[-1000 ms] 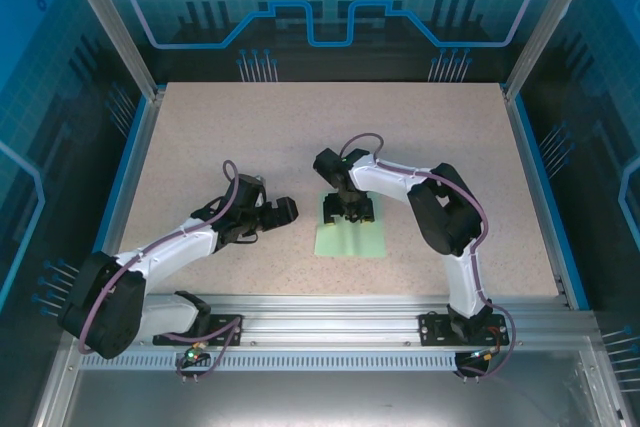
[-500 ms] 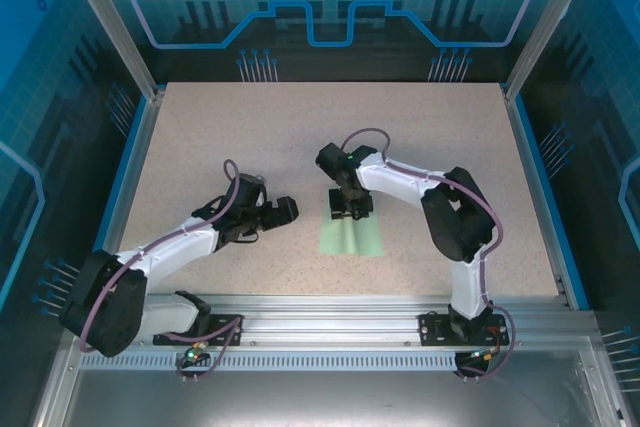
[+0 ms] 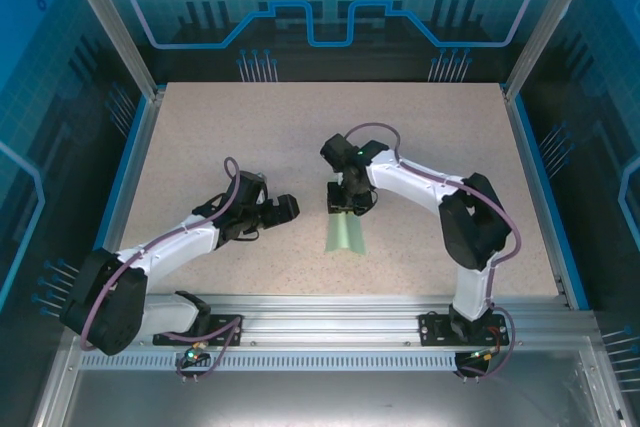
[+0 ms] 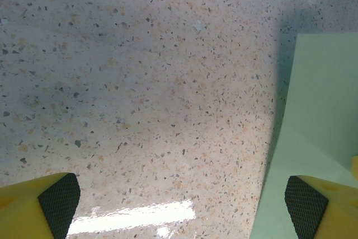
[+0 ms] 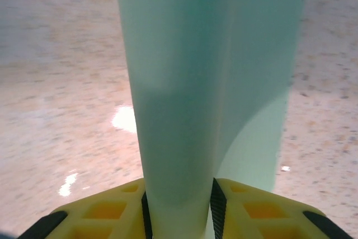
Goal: Fold a paper plane with a square sheet of paper (pick it up from the middle)
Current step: First fold in half a square sheet of paper at the center of the table.
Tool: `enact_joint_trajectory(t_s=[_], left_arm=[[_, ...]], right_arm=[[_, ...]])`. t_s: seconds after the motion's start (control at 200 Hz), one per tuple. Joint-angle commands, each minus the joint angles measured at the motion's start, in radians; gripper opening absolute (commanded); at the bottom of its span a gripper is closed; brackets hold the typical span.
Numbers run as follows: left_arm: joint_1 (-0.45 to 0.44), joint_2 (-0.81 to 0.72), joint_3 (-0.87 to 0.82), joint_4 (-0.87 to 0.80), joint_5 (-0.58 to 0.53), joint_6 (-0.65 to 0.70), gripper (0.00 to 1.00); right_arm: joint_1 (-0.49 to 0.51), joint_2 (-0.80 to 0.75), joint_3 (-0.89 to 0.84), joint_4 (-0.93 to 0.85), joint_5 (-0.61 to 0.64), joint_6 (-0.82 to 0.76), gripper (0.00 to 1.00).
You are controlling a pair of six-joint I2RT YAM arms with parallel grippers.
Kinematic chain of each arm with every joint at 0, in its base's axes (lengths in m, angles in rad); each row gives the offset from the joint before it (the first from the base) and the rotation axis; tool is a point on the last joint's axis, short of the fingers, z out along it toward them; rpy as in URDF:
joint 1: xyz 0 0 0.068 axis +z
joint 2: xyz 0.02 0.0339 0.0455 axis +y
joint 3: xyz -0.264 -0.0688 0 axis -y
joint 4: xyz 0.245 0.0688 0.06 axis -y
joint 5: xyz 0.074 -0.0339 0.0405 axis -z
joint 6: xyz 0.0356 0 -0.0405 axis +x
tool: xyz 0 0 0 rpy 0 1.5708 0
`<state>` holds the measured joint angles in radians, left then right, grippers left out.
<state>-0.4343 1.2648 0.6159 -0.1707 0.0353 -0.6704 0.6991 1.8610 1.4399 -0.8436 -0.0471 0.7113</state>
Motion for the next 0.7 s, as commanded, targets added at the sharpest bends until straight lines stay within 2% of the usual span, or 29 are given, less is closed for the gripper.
enact_joint_trajectory(t_s=[0.0,0.18,0.42,0.535,0.695], left_arm=[[0.012,-0.022,0.038,-0.041,0.02,0.026,0.98],[0.012,-0.046,0.053,-0.047,0.033,0.022,0.98],[0.011,-0.04,0.055,-0.014,0.12,0.012,0.98],[0.01,-0.025,0.061,0.008,0.169,0.007,0.98],[0.001,0.008,0.07,0.041,0.211,-0.005,0.98]], right_arm=[[-0.029,-0.088,-0.018,0.122,-0.2,-0.012,0.35],[-0.099,-0.1,-0.121,0.293,-0.348,0.036,0.36],[-0.213,-0.08,-0.315,0.372,-0.354,0.013,0.39],[-0.261,-0.099,-0.377,0.361,-0.34,-0.038,0.52],[-0.299,-0.127,-0.393,0.294,-0.297,-0.122,0.63]])
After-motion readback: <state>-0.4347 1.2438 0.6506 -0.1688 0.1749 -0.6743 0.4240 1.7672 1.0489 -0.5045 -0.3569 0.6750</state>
